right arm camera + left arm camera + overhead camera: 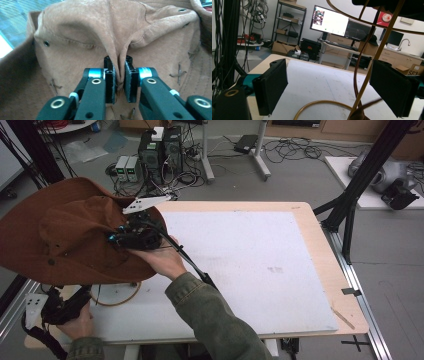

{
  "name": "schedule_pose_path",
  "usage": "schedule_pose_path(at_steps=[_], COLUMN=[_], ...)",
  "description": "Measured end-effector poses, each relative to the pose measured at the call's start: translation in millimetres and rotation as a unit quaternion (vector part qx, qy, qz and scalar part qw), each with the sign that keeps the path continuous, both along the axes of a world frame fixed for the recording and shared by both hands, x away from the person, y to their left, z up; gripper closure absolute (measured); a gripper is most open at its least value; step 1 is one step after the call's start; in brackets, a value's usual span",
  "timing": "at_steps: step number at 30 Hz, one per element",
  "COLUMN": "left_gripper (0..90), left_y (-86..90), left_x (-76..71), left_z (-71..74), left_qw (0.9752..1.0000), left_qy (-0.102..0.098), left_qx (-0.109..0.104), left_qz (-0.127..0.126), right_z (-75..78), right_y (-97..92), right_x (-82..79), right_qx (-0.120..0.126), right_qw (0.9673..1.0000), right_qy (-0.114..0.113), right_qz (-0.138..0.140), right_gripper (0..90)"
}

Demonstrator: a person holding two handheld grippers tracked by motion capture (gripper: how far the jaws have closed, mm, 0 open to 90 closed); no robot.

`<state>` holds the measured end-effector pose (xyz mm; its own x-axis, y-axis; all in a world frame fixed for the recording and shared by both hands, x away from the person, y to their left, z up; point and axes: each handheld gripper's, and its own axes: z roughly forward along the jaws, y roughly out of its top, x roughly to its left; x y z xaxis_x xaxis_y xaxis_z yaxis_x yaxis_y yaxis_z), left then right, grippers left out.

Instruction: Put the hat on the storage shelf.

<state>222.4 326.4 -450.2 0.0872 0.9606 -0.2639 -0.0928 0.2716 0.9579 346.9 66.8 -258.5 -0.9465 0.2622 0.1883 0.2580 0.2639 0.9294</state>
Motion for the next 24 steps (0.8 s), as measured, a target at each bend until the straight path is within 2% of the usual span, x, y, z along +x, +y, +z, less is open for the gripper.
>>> schedule_pose_path(at_steps=[2,4,5,8,9,10,11,12,13,14,16,17,19,20,21,22,23,24], left_gripper=[15.2,15.2,15.2,15.1,15.1,15.1,15.1,15.1,15.1,15.1,15.1,15.1,15.1,15.1,15.1,15.1,15.1,15.1], left_y=[0.0,-0.4,-0.4,-0.8,-0.8,-0.9,-0.9,-0.9,-0.9,-1.0,-1.5,-1.7,-1.8,-1.8,-1.8,-1.7,-1.5,-1.4], left_x=[-0.1,-0.7,-1.0,-1.8,-1.8,-1.9,-2.0,-2.1,-2.1,-2.2,-2.0,-2.1,-2.1,-2.1,-2.2,-2.2,-2.1,-2.1], left_z=[0.1,0.1,0.2,0.3,0.3,0.3,0.3,0.3,0.3,0.3,0.4,0.5,0.5,0.5,0.5,0.5,0.5,0.6], left_qw=[1.0,1.0,1.0,1.0,1.0,1.0,1.0,1.0,1.0,1.0,1.0,1.0,1.0,1.0,1.0,1.0,0.9999,0.9999], left_qy=[-0.002,-0.001,-0.001,-0.002,-0.002,-0.003,-0.003,-0.003,-0.004,-0.004,-0.004,-0.004,-0.005,-0.004,-0.004,-0.005,-0.005,-0.004], left_qx=[0.0,0.0,0.003,0.005,0.005,0.005,0.005,0.005,0.006,0.006,0.006,0.006,0.007,0.007,0.007,0.007,0.008,0.009], left_qz=[0.001,0.002,0.002,0.003,0.003,0.003,0.003,0.004,0.004,0.004,0.003,0.004,0.004,0.004,0.004,0.004,0.004,0.005], right_z=[0.3,0.2,0.2,1.5,1.5,3.2,3.2,6.7,6.7,9.1,16.6,16.6,21.3,21.3,22.9,26.4,26.4,27.7], right_y=[0.3,0.0,0.0,-4.1,-4.1,-7.1,-7.1,-12.8,-12.8,-16.4,-31.8,-31.8,-51.6,-51.6,-60.2,-80.4,-80.4,-88.9], right_x=[-1.2,-0.5,-0.5,2.8,2.8,4.0,4.0,4.4,4.4,3.7,2.5,2.5,2.3,2.3,2.3,1.7,1.7,1.4], right_qx=[-0.001,-0.001,-0.001,0.004,0.004,0.014,0.014,0.033,0.033,0.043,0.071,0.071,0.091,0.091,0.098,0.105,0.105,0.106], right_qw=[1.0,1.0,1.0,0.9998,0.9998,0.9996,0.9996,0.9989,0.9989,0.9985,0.997,0.997,0.995,0.995,0.9939,0.9911,0.9911,0.9898], right_qy=[-0.001,0.007,0.007,0.019,0.019,0.026,0.026,0.032,0.032,0.031,0.027,0.027,0.014,0.014,0.011,-0.009,-0.009,-0.018], right_qz=[0.005,0.006,0.006,0.001,0.001,-0.001,-0.001,-0.002,-0.002,-0.009,-0.016,-0.016,-0.039,-0.039,-0.05,-0.081,-0.081,-0.094], right_gripper=[78.2,70.1,70.1,59.1,59.1,50.3,50.3,40.4,40.4,35.4,31.5,31.5,26.9,26.9,24.9,22.2,22.2,21.1])
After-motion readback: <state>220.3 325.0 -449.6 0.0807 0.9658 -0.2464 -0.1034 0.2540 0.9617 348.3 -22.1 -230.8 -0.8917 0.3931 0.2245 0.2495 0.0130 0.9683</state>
